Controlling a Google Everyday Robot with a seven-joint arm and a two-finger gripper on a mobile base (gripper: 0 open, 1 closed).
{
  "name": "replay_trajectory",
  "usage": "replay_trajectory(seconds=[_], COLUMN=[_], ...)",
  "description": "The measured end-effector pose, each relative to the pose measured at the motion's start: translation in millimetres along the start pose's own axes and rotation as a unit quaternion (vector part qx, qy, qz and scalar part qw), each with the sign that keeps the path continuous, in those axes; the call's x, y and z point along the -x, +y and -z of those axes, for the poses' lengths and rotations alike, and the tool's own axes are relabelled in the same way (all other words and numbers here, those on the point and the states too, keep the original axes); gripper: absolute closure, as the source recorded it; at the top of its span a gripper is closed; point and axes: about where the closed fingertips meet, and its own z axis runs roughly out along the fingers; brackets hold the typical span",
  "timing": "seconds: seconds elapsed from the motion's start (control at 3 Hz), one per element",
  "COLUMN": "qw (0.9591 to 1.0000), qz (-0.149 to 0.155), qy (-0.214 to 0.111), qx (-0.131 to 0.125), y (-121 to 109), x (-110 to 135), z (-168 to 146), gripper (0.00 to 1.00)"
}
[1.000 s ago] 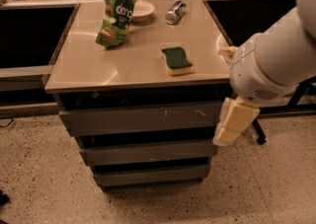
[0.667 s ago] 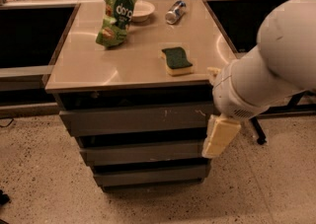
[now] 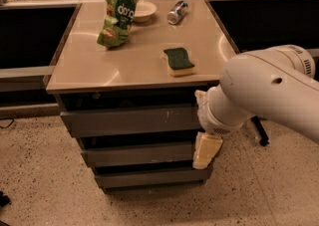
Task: Open top drawer
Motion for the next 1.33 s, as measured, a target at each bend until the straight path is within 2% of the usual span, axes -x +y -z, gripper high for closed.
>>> replay_trajectory(seconds=[0.33, 0.67, 1.33], qw=[1.0000, 0.9999, 0.9987], qz=[0.000, 0.013, 0.036], qy=[0.000, 0.007, 0.010], qx=[0.000, 0.007, 0.033], y=[0, -1, -9], x=[0, -3, -15], z=[0, -11, -57], gripper=[0.00, 0.00, 0.00])
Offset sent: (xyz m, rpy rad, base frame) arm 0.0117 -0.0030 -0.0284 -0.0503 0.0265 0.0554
